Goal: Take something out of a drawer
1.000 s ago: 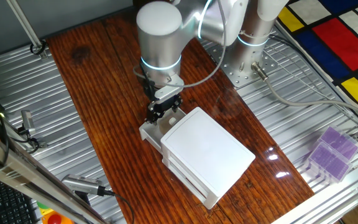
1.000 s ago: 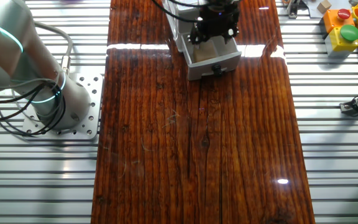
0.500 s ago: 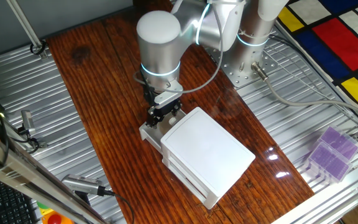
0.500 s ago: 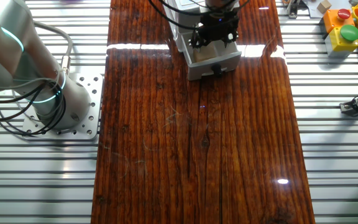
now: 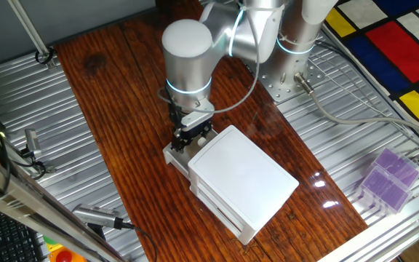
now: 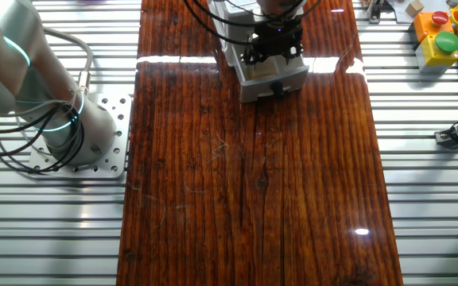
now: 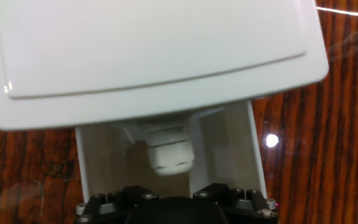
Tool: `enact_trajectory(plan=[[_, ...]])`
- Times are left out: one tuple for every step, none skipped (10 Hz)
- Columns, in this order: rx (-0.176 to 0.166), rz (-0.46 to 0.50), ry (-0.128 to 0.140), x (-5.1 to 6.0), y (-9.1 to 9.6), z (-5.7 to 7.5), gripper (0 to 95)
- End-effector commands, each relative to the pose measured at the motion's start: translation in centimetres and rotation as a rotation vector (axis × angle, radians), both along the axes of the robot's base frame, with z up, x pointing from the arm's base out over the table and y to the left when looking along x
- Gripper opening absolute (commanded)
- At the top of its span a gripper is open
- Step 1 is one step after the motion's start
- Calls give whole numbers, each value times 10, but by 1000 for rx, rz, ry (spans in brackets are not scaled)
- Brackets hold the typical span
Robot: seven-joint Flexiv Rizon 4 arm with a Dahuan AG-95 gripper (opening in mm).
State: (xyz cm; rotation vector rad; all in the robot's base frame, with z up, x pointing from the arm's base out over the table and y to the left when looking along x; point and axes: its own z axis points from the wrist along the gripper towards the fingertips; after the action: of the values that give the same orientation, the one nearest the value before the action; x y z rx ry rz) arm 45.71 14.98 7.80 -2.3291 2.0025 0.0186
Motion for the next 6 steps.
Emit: enact_trajectory(plan=[[0, -1, -6, 0, 0, -4, 760], [-1, -2, -9, -1, 1, -6, 760], [-1, -1, -10, -1, 1, -8, 760], [-1, 2, -13, -1, 1, -9, 760], [-2, 3, -16, -1, 1, -10, 760], [-2, 4, -16, -2, 1, -10, 760]])
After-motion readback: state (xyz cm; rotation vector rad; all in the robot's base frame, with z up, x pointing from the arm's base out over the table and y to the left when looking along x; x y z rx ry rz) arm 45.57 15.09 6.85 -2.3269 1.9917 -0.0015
